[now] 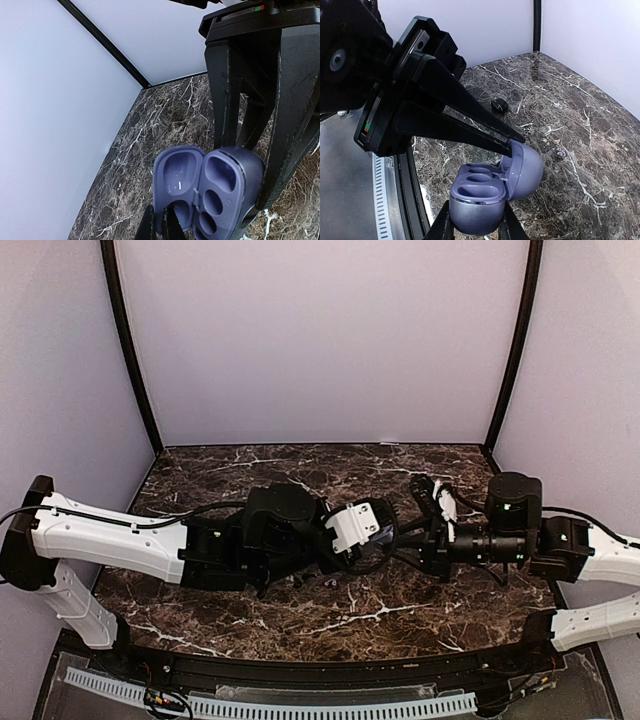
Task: Insert the wireless bluetooth earbuds into the charging case
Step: Pass from the left arm to the right
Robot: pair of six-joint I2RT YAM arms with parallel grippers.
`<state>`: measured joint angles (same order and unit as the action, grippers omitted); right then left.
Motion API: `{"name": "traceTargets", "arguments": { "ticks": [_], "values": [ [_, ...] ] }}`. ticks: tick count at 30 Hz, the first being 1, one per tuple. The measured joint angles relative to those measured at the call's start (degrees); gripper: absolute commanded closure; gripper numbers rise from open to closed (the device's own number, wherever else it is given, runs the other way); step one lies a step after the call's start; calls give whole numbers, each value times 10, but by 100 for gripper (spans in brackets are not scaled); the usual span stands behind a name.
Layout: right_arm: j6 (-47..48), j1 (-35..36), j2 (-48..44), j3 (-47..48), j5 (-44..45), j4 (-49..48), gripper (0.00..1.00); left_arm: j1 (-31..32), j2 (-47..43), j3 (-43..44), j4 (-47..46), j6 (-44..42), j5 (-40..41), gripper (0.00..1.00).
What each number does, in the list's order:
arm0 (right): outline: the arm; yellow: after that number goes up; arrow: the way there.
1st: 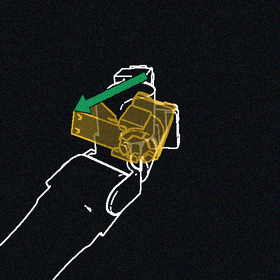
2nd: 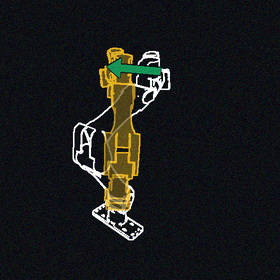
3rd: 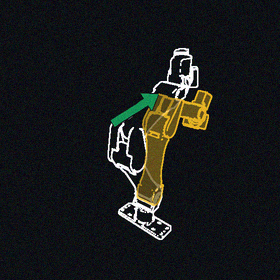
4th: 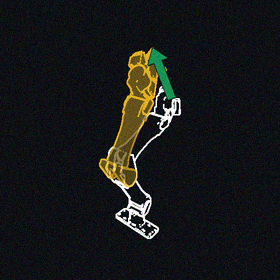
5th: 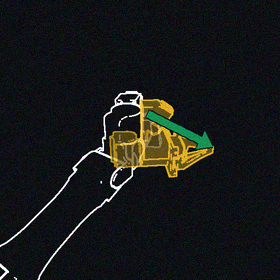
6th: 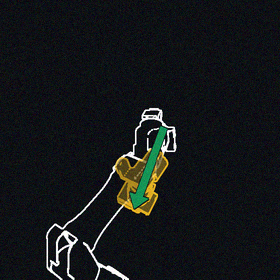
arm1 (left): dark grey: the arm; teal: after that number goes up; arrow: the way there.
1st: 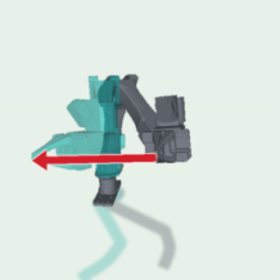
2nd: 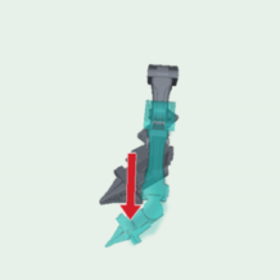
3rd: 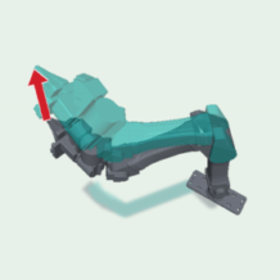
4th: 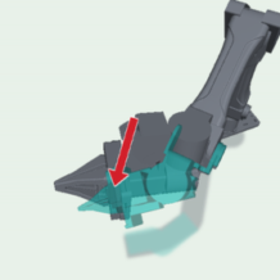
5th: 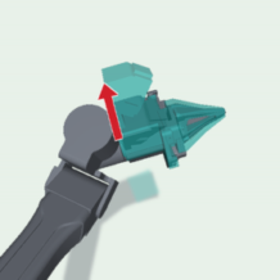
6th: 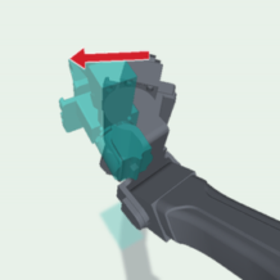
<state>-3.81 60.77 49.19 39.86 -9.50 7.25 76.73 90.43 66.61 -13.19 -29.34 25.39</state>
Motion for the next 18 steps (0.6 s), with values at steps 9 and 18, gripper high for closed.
{"name": "traceTargets", "arguments": {
  "ticks": [9, 18],
  "values": [
    [1, 0, -12, 0, 1, 0, 100, 0, -1, 0, -3, 1, -2, 69],
    [1, 1, -16, 0, 1, 0, 100, 0, -7, 0, -3, 2, 1, 64]
  ]
}}
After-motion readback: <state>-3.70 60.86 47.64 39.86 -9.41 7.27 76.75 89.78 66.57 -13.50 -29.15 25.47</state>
